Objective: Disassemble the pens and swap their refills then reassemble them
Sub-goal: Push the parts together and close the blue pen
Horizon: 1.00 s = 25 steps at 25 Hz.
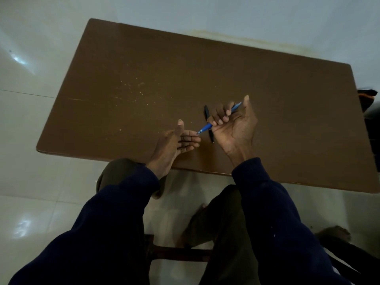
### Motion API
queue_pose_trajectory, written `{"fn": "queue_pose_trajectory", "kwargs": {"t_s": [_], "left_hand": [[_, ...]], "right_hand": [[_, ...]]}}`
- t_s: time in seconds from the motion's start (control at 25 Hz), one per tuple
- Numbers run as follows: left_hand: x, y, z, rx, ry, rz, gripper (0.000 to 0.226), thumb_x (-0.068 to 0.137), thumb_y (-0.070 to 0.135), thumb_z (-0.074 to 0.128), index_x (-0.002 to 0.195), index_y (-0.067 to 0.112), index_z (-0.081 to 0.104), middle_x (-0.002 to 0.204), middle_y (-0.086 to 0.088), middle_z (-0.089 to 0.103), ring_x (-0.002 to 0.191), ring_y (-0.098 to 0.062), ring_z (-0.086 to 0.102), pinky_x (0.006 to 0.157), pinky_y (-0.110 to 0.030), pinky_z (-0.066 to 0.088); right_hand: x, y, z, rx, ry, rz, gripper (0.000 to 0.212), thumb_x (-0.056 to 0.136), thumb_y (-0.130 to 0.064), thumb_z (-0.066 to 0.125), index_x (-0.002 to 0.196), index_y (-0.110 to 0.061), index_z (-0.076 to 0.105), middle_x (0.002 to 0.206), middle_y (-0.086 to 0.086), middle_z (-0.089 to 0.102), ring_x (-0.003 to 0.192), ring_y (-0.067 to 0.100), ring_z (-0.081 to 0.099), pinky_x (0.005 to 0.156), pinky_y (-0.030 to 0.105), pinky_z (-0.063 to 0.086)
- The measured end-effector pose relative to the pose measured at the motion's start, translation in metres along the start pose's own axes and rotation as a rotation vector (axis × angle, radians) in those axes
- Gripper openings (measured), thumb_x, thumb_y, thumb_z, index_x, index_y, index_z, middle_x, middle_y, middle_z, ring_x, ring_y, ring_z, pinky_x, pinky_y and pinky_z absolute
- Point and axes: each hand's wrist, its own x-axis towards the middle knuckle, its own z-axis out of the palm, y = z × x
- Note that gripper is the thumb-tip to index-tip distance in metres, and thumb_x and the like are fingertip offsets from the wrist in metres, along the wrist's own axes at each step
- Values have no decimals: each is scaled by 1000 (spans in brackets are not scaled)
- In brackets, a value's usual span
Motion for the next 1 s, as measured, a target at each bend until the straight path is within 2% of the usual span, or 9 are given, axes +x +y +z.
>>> {"fn": "queue_pose_trajectory", "kwargs": {"t_s": [0.16, 0.32, 0.48, 0.56, 0.72, 0.84, 1.0], "left_hand": [[-23, 3, 7, -49, -16, 9, 60, 105, 54, 37, 102, 8, 75, 101, -13, 78, 91, -22, 76, 73, -24, 60], [-49, 10, 16, -89, -15, 29, 59, 106, 52, 36, 100, 8, 75, 99, -12, 79, 90, -21, 76, 74, -25, 60], [-74, 20, 27, -104, -54, 48, 62, 105, 55, 34, 91, 16, 81, 101, -11, 78, 92, -20, 76, 74, -24, 59], [-86, 26, 33, -100, -70, 65, 62, 105, 55, 33, 94, 16, 79, 103, -10, 78, 93, -19, 75, 76, -25, 58], [-103, 34, 43, -108, -110, 90, 62, 105, 56, 32, 105, 10, 74, 107, -11, 78, 97, -20, 75, 80, -26, 57], [-114, 38, 47, -110, -127, 103, 64, 105, 57, 32, 104, 10, 75, 108, -12, 77, 98, -20, 75, 79, -24, 57], [-124, 42, 47, -99, -131, 124, 66, 105, 57, 31, 103, 9, 76, 107, -12, 77, 96, -18, 75, 79, -24, 58]], "right_hand": [[-17, -6, 14, -52, -44, -12, 49, 105, -39, 36, 63, -13, 40, 55, 0, 32, 55, 15, 24, 58, 32, 21], [-39, -18, 35, -145, -110, -31, 53, 105, -46, 36, 63, -15, 38, 55, 1, 27, 56, 18, 16, 59, 35, 15], [-59, -27, 59, -219, -155, -44, 50, 101, -38, 36, 57, -16, 34, 49, -5, 22, 49, 13, 14, 49, 31, 15], [-70, -33, 72, -261, -184, -81, 51, 102, -39, 35, 57, -16, 33, 48, -5, 22, 46, 12, 12, 46, 30, 16], [-86, -43, 91, -263, -210, -97, 54, 105, -41, 32, 57, -17, 31, 49, -3, 16, 46, 13, 9, 46, 31, 11], [-94, -47, 100, -235, -207, -98, 52, 104, -35, 31, 56, -17, 29, 51, -2, 12, 46, 12, 7, 49, 32, 7], [-101, -53, 109, -229, -207, -115, 50, 105, -39, 31, 59, -17, 28, 51, -2, 11, 46, 12, 7, 47, 30, 7]]}}
